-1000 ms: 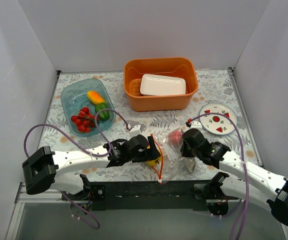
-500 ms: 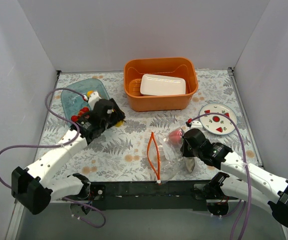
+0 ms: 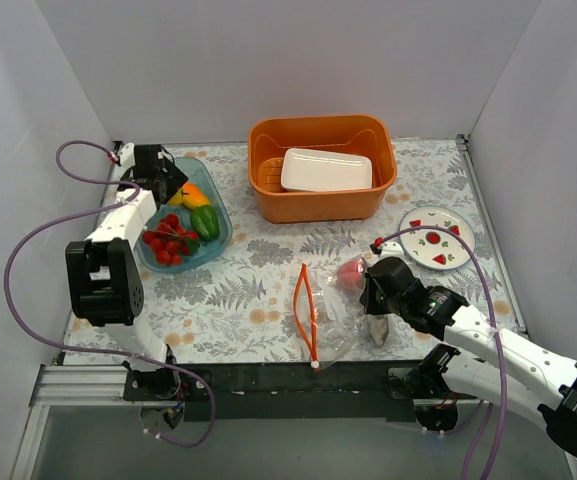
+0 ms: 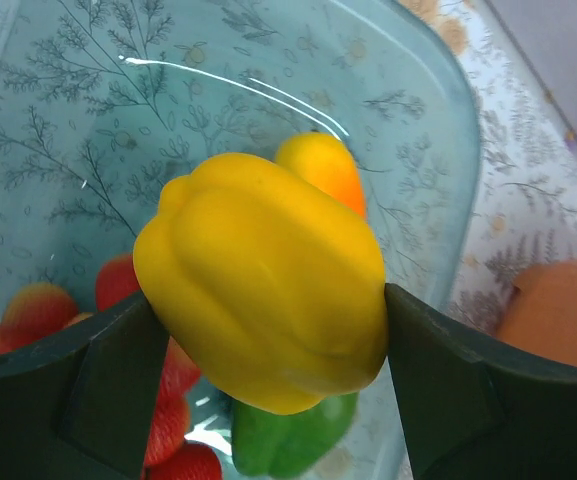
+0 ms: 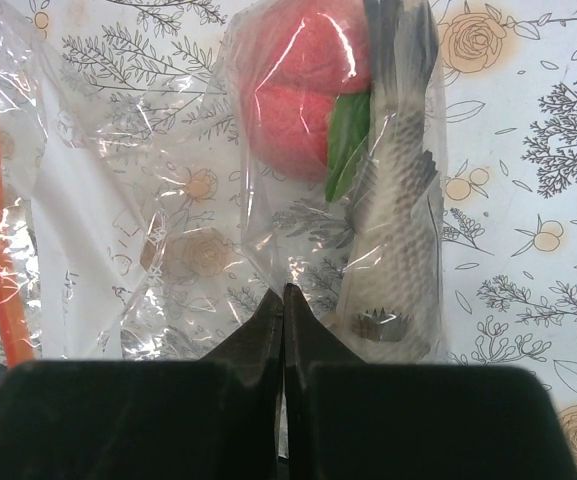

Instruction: Open the zip-top bag and remove the fake food

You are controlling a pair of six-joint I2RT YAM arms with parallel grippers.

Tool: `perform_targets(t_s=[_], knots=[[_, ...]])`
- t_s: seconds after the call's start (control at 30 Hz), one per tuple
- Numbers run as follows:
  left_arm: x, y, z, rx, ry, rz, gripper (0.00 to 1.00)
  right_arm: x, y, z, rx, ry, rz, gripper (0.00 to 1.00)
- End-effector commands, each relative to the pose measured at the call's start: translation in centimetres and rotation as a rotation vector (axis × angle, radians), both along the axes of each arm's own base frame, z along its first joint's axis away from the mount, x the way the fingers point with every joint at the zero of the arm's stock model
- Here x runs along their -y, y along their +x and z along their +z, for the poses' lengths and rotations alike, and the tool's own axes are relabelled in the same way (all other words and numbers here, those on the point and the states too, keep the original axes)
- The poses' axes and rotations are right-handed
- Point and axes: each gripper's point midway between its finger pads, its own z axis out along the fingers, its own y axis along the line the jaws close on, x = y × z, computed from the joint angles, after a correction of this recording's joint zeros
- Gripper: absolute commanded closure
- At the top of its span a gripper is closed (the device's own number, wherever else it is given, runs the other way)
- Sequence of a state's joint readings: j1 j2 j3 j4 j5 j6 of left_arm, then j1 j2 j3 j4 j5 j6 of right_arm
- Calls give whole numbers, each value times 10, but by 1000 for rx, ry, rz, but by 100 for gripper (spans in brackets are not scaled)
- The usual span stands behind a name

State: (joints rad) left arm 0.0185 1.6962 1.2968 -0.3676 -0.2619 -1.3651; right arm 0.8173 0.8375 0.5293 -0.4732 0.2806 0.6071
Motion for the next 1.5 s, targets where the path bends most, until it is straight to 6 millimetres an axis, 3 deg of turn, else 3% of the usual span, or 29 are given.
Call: perform_targets(t_s=[0.0,0.1,0.17,0.33,0.43,0.47,0.53,0.57,0.6,0.63,0.67,0.73,0.77,0.8,0.87,0.93,0.97,1.13,1.17,1.27,1.47], knots=[[-26,22,10,31,16,-9,62,-9,6,12,33,41,18,99],[-36,22,4,3,46,-5,21,-10,7,15,41,48,20,99],[-39,22,17,18,74,-8,5,-10,7,16,43,52,23,99],[-40,11,43,35,116,-43,2,-10,7,17,44,48,22,99],[-29,-4,57,44,86,-74,2,-8,8,22,56,48,17,90],[-23,-13,55,46,67,-83,2,-7,7,23,58,49,16,84],[5,-29,77,122,6,-155,11,-6,8,29,72,54,12,78],[15,-41,66,100,-24,-176,19,-4,7,29,72,48,9,75],[35,-49,65,103,-50,-222,25,-3,8,31,77,48,5,72],[56,-61,80,147,-88,-267,32,-2,7,32,76,49,3,70],[85,-77,64,112,-105,-332,35,-1,7,34,77,43,1,64],[113,-100,71,138,-123,-391,42,1,6,38,78,44,-3,59],[137,-115,69,132,-165,-432,44,1,7,45,90,53,-7,55],[147,-129,51,95,-198,-451,48,5,6,47,94,43,-17,53],[178,-154,55,112,-268,-517,53,9,7,54,105,42,-32,48],[197,-176,38,71,-298,-561,56,17,6,56,114,26,-56,45],[218,-194,36,64,-323,-623,63,20,7,57,119,22,-73,43],[274,-252,-1,-34,-443,-734,70,25,3,47,109,34,-103,43],[293,-266,-1,-33,-467,-793,71,23,2,44,100,42,-99,43],[322,-285,-11,-60,-504,-843,74,24,-1,34,73,35,-108,43],[354,-295,-29,-99,-559,-919,77,32,-5,21,43,32,-175,41]])
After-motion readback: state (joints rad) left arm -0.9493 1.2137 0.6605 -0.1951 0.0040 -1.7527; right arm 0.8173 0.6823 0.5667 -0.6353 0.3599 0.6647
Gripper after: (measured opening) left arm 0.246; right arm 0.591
